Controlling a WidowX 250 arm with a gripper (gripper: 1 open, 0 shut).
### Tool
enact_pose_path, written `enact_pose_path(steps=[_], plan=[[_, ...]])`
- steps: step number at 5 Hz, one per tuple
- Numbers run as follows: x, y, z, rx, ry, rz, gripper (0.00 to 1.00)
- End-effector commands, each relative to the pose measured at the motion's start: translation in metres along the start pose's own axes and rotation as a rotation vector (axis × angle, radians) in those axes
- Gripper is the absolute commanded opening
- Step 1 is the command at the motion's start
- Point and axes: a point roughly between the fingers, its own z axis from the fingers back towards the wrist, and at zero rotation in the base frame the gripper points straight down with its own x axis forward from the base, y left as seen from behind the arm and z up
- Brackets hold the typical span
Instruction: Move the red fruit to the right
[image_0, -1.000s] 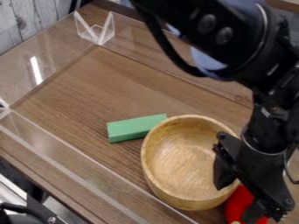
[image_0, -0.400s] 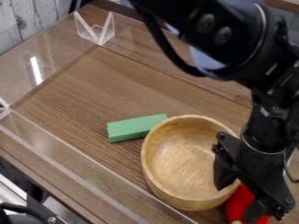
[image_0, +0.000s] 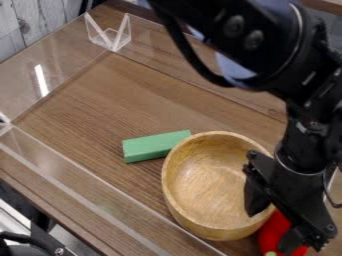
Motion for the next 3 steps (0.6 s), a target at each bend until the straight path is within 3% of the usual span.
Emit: enact_pose_path(steps=[1,3], plan=[[0.0033,0.0042,0.0046,-0.001,-0.025,0.017,0.00],[0.0037,0.0058,0.0047,-0.003,-0.027,0.026,0.00]])
